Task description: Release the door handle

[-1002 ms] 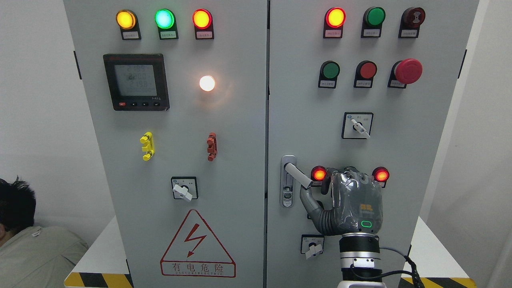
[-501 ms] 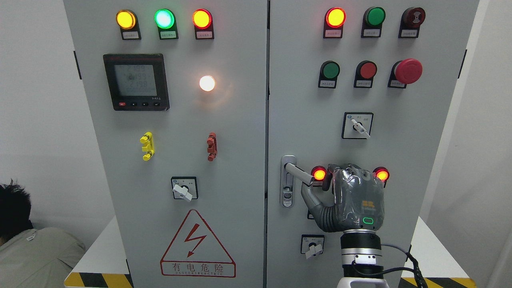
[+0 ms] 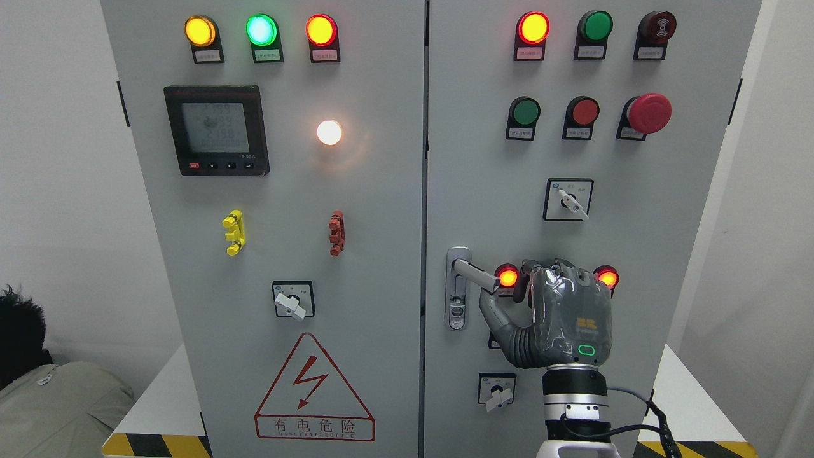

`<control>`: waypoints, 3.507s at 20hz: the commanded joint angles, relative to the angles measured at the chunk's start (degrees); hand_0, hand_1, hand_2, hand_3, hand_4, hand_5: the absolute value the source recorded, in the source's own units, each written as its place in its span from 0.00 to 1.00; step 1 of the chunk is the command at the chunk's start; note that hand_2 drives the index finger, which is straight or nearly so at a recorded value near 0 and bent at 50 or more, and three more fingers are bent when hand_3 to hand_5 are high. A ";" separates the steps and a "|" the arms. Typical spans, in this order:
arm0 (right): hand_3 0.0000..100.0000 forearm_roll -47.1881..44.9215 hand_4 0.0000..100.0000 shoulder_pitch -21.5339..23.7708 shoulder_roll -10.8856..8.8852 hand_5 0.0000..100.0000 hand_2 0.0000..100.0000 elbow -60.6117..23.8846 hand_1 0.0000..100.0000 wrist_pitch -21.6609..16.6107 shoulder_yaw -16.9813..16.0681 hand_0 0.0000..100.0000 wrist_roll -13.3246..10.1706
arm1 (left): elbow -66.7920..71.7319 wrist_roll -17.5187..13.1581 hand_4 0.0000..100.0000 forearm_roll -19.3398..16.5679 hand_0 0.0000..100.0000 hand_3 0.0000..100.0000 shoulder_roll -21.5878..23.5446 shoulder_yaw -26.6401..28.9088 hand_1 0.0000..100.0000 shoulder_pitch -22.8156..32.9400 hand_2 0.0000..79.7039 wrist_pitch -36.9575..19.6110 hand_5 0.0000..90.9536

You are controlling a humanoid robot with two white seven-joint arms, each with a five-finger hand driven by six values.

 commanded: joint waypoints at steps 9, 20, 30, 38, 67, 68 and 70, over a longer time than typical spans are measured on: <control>0.91 -0.04 0.69 -0.13 -0.04 0.69 0.76 -0.21 0.41 -0.03 -0.42 0.43 0.02 | 0.00 -0.03 0.00 0.00 0.00 0.11 0.00 0.00 0.00 0.00 0.06 0.05 0.00; 0.91 -0.04 0.69 -0.13 -0.04 0.69 0.76 -0.21 0.41 -0.03 -0.42 0.43 0.02 | 0.00 -0.03 0.00 0.00 0.00 0.10 0.00 0.00 0.00 0.00 0.06 -0.03 0.00; 0.91 -0.04 0.69 0.57 -0.04 0.69 0.76 -0.39 0.41 -0.38 -0.24 0.43 -0.06 | 0.00 -0.03 0.00 0.00 0.00 0.11 0.00 0.00 0.00 0.00 0.06 0.05 0.00; 0.91 -0.04 0.69 2.50 -0.04 0.69 0.76 -2.05 0.41 -0.73 0.20 0.43 -0.15 | 0.00 -0.03 0.00 0.00 0.00 0.11 0.00 0.00 0.00 0.00 0.06 -0.03 0.00; 0.49 -15.59 0.44 16.31 -0.66 0.25 0.31 -16.21 0.30 -27.36 -18.87 0.46 -0.07 | 0.00 -0.03 0.00 0.00 0.00 0.10 0.00 0.00 0.00 0.00 0.06 0.05 0.00; 0.42 -15.86 0.39 16.22 -0.66 0.20 0.27 -16.21 0.30 -27.89 -19.40 0.45 0.02 | 0.00 -0.03 0.00 0.00 0.00 0.10 0.00 0.00 0.00 0.00 0.06 -0.03 0.00; 0.37 -15.95 0.35 16.22 -0.74 0.17 0.22 -16.38 0.29 -28.07 -19.58 0.45 0.11 | 0.00 -0.03 0.00 0.00 0.00 0.10 0.00 0.00 0.00 0.00 0.06 -0.04 0.00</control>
